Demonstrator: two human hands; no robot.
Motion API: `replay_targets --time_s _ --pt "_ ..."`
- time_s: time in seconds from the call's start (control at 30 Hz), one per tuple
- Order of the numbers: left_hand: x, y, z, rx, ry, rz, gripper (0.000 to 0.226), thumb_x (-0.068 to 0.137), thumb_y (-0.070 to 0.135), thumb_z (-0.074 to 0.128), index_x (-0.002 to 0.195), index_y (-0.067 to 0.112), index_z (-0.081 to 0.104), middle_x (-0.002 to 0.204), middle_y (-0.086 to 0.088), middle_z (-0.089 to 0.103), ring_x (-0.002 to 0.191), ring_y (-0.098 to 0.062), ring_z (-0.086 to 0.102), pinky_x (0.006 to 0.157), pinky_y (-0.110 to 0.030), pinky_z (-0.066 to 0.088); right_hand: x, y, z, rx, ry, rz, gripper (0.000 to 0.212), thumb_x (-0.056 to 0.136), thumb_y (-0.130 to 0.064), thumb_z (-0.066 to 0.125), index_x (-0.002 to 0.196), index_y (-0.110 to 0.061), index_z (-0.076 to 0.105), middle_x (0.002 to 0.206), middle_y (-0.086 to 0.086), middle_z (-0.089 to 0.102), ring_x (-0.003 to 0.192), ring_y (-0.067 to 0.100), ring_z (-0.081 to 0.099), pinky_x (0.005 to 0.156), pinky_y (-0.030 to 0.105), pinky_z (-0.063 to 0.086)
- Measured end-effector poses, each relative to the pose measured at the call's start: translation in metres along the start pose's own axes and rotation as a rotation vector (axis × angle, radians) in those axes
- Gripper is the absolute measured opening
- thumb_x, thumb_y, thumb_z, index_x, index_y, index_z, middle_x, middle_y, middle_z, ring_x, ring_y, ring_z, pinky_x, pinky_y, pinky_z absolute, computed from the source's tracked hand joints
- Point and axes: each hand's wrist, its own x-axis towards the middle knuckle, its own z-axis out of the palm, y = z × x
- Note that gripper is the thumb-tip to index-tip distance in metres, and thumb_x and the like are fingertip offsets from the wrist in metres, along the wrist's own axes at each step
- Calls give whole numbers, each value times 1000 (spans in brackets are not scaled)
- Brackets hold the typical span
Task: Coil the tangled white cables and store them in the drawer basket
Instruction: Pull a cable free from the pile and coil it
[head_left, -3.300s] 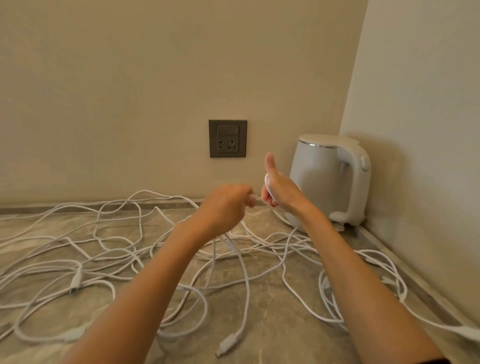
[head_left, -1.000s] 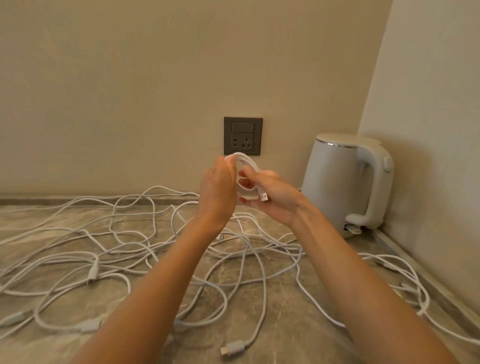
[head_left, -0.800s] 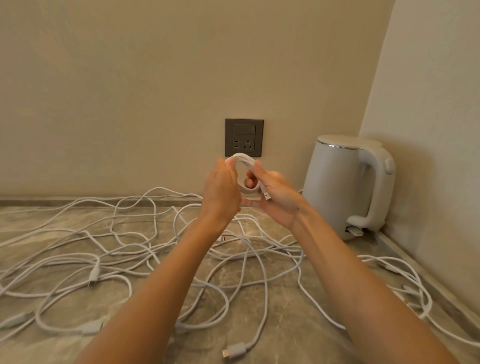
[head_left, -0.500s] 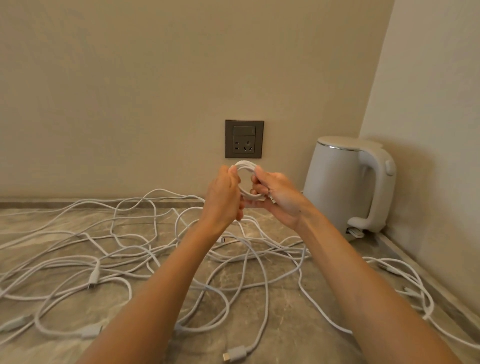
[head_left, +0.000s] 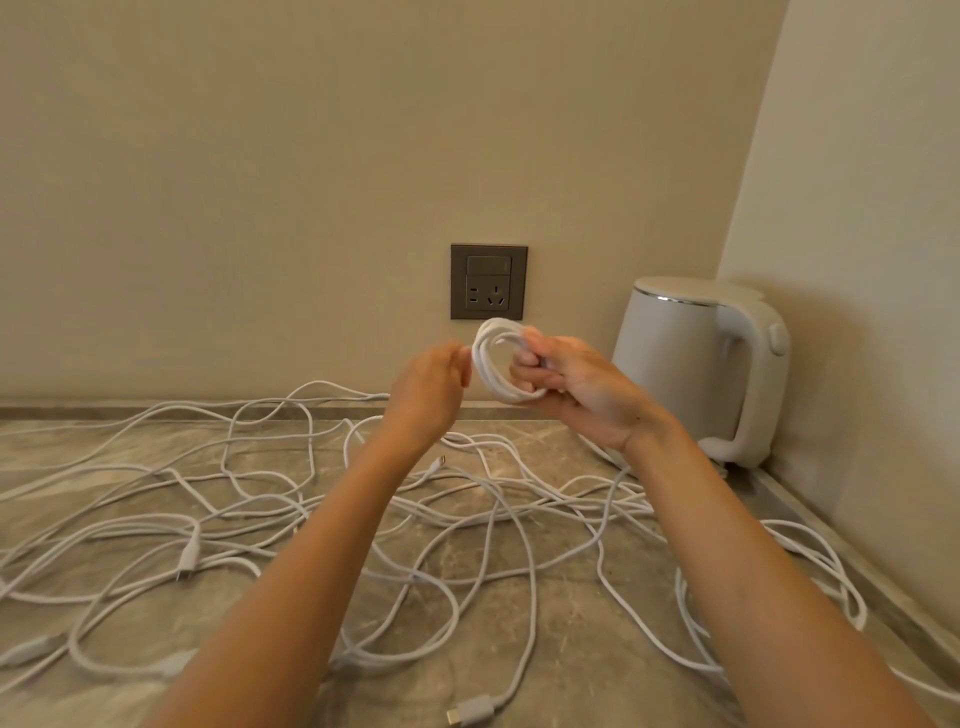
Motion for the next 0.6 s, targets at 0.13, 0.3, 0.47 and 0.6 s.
replay_targets --time_s 0.13,0.3,0.47,0.6 --pt "-10 13 10 86 -260 47 37 101 21 31 87 -3 55 100 -27 61 95 -40 54 77 -39 39 4 6 -11 217 142 -7 33 100 -27 36 71 -13 44 48 -8 31 47 5 33 73 28 42" --pt "-13 22 9 253 -430 102 36 102 23 29 99 -2 55 107 -22 59 99 -36 54 76 -33 37 9 11 -15 -81 404 16 35 102 -25 36 70 -15 45 50 -5 29 43 3 33 60 23 28" --pt "-17 24 4 409 -499 214 28 99 17 34 100 2 58 108 -17 62 99 -32 55 78 -34 40 14 16 -10 -481 614 34 38 99 -24 39 62 -18 40 50 -6 33 54 12 27 57 30 24" --pt "-16 23 1 456 -453 295 25 98 21 40 95 11 63 102 -8 65 93 -24 57 72 -30 38 12 19 -12 -753 660 -20 34 99 -23 38 67 -13 45 65 2 42 63 16 37 61 32 29"
